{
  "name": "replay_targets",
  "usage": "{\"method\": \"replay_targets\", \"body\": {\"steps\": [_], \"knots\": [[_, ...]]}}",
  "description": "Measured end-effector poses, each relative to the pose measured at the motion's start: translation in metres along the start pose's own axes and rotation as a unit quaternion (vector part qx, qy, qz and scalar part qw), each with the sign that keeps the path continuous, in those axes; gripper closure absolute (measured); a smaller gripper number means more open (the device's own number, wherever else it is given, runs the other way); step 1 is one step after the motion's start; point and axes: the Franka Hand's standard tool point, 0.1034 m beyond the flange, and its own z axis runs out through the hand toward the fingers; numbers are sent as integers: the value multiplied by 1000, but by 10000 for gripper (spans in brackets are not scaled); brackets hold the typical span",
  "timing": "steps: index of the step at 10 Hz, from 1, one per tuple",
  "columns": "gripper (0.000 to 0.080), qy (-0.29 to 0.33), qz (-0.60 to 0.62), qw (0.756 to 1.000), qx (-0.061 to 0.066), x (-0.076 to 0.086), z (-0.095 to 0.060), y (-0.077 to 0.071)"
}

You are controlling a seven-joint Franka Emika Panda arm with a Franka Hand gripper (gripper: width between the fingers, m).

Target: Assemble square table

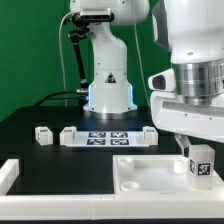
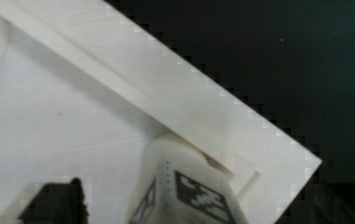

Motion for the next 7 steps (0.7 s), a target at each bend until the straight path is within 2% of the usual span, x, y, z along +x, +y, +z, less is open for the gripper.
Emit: {"method": "replay_targets", "body": {"steps": [1,2,3,5,6,7], "knots": [[153,0,-49,999,0,0,0,0],[150,6,-126,992,-6,2,-1,0],[150,24,-249,968,-22,6,-6,-3],[150,27,-365,930,-26,7,-8,-5],[150,26,-382,923,-27,7,-7,-4],[150,26,-366,930,-26,7,-7,-4]]}}
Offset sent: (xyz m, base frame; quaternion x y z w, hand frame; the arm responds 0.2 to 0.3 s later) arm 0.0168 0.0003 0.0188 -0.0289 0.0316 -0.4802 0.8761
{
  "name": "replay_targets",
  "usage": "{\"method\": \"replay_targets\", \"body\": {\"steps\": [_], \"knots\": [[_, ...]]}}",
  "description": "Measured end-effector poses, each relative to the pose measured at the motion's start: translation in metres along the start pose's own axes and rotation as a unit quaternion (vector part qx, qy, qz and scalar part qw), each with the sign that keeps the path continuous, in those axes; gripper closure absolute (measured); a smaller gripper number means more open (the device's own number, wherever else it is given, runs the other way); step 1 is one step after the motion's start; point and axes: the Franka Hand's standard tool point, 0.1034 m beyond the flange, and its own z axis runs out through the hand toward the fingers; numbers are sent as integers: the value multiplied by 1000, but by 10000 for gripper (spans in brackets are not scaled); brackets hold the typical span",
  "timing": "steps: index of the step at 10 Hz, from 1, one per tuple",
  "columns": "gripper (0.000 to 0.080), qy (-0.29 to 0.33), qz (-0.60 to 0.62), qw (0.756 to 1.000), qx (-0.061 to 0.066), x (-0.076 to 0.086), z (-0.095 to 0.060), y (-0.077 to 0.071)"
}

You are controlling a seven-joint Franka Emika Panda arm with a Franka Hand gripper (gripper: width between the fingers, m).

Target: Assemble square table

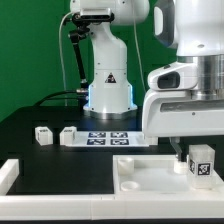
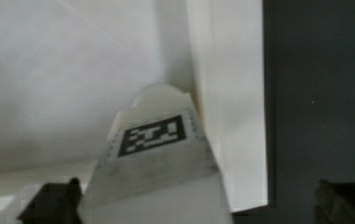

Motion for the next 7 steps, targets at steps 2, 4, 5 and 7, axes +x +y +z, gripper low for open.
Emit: {"method": "replay_targets", "body": {"steps": [2,4,5,7], "knots": [[410,-1,44,999,2,0,0,0],[499,0,94,996,-2,1,1,7],[499,-1,131,991,-1,1,1,7],[502,4,231,973,-4,0,3,8]]}}
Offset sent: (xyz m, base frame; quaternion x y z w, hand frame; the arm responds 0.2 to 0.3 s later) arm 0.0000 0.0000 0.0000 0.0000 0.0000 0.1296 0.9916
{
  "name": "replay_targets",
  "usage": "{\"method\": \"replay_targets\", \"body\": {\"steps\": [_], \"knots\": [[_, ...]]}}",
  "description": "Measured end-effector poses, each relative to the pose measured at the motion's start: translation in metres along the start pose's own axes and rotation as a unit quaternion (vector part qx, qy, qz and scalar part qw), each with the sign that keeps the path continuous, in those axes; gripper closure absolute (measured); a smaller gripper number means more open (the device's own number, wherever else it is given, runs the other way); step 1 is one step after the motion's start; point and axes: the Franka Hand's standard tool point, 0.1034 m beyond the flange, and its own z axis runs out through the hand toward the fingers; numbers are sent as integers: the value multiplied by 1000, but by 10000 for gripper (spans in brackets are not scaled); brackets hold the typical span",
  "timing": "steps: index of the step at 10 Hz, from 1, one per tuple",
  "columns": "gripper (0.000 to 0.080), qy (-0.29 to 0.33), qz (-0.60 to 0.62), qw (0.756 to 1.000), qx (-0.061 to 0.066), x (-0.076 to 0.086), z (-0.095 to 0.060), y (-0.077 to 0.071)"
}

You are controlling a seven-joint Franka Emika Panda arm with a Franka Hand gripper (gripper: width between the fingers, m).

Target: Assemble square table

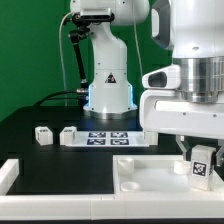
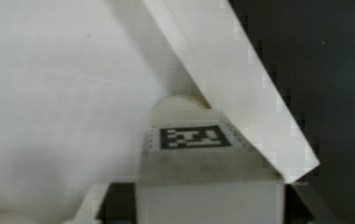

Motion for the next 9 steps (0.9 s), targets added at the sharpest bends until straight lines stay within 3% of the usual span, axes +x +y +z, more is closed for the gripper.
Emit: {"method": "replay_targets", "body": {"steps": [2,4,7,9], "knots": [[505,-10,180,984,-7,-3,-1,1],[506,-52,407,911,32,3,1,1],[506,-57,472,879,30,3,1,0],[505,-56,469,881,30,2,1,0]]}}
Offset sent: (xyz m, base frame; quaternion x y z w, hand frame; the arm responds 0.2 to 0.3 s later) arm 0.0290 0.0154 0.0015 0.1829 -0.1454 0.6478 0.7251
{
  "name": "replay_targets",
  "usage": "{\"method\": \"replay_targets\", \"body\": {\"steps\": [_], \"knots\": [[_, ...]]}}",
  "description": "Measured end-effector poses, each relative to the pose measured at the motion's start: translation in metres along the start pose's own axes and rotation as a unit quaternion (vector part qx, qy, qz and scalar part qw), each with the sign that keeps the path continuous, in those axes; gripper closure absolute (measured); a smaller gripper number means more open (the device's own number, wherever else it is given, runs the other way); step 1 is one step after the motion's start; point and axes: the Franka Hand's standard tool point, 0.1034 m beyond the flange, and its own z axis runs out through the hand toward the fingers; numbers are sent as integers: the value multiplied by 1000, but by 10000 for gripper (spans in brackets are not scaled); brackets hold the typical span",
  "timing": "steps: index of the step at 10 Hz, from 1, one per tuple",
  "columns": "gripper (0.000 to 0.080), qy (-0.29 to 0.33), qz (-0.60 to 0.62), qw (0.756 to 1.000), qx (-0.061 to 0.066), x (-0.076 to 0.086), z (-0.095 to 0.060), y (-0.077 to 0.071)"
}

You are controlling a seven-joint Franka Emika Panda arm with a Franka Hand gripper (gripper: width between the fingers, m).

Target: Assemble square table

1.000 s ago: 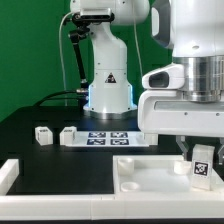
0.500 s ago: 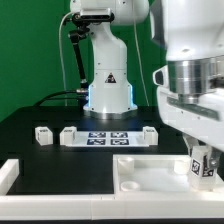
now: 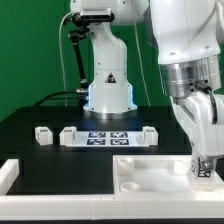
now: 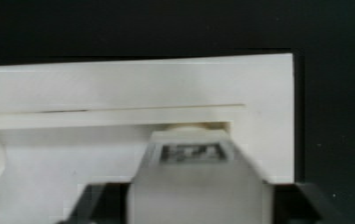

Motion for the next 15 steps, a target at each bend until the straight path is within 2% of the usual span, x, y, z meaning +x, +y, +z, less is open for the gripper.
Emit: {"method": "replay_targets", "body": {"steps": [1,2,5,6,7,8,9,10,11,12,14,15], "knots": [[320,6,-63,998,1,0,0,-1],[188,17,-161,987,2,-3,0,-1],[151,22,-292,956,-3,-2,1,-1],[151,26,-350,936,-6,0,1,-1],[151,38,-449,893,-12,4,0,-1],[151,58,-552,832,-15,4,-2,-3],[151,65,-628,775,-18,3,2,0],[151,65,-666,743,-20,7,5,2],[151,67,-670,739,-17,7,4,0],[151,67,-660,748,-17,7,4,1],[422,67,-659,749,-17,7,4,1],[514,67,-614,787,-12,6,5,1]]}}
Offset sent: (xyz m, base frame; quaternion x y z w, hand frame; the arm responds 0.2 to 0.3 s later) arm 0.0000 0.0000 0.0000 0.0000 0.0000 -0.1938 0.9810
